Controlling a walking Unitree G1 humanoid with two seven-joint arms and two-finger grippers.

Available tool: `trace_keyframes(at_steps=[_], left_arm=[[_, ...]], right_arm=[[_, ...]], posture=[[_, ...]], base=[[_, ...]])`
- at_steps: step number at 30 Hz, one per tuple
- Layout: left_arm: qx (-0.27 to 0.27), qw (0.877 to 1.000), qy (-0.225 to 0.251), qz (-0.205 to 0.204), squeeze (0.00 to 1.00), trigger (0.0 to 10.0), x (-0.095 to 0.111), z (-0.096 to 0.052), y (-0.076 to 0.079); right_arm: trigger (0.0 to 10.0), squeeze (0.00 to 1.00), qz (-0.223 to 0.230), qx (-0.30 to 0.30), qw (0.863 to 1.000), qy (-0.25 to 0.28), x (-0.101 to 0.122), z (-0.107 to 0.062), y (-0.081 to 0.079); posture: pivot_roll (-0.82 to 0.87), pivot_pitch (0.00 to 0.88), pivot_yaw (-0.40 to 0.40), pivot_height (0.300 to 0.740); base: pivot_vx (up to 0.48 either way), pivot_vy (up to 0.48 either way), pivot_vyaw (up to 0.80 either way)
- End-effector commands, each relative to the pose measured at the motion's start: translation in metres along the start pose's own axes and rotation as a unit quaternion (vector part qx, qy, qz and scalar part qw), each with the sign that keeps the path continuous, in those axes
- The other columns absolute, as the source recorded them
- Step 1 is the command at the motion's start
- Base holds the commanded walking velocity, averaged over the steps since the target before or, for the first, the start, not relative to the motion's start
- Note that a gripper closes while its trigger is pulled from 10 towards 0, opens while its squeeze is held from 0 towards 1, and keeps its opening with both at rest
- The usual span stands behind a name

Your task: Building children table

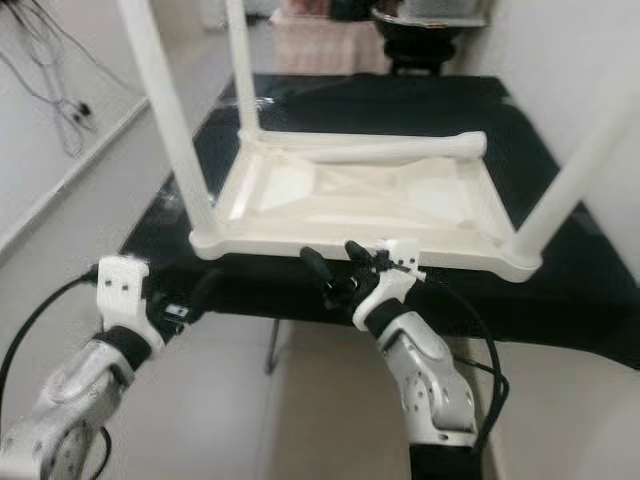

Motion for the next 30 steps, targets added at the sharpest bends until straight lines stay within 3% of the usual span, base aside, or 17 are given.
trace_keyframes(at_steps=[1,13,22,25,28,30], left_arm=[[0.003,1.000,-0.002,0.006,0.00,10.0,-0.002,-0.001,-0.003],[-0.003,1.000,-0.004,0.009,0.00,10.0,-0.004,0.001,-0.003],[-0.025,1.000,-0.009,0.016,0.00,10.0,-0.006,0.001,0.001],[-0.080,0.995,-0.021,0.051,0.00,10.0,-0.010,-0.003,0.016],[-0.098,0.993,-0.026,0.064,0.00,10.0,-0.012,-0.005,0.020],[-0.125,0.988,-0.033,0.080,0.00,10.0,-0.014,-0.008,0.028]], right_arm=[[10.0,0.00,0.005,0.005,1.000,0.003,-0.002,0.001,-0.003],[10.0,0.00,0.006,0.011,1.000,0.017,0.000,0.001,-0.003],[10.0,0.00,-0.018,0.024,0.999,0.020,0.003,0.001,-0.004],[10.0,0.00,-0.100,0.087,0.991,0.010,0.013,0.000,-0.004],[10.0,0.00,-0.122,0.113,0.986,0.005,0.019,0.000,-0.003],[10.0,0.00,-0.171,0.172,0.970,-0.007,0.032,0.000,-0.004]], posture=[[-0.05,0.084,0.034,0.740],[-0.05,0.080,0.033,0.740],[-0.05,0.073,0.030,0.740],[-0.05,0.069,0.038,0.740],[-0.05,0.070,0.038,0.740],[-0.05,0.072,0.038,0.740]], base=[[0.274,0.000,-0.80],[0.302,0.000,-0.08],[0.302,0.000,0.00],[0.081,0.000,0.00],[0.000,0.000,0.00],[0.000,-0.476,0.00]])
Point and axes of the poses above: a point about 5 cm out from each wrist's last joint towards the gripper, its own z axis pointing out of the wrist towards the gripper, its own x axis along the axis of the wrist's last joint, y = z × x, the point moved 1 cm from there along z, pointing out of the wrist towards the gripper, and after that the axes turned 7 degrees about -z, right-handed, at the moved point
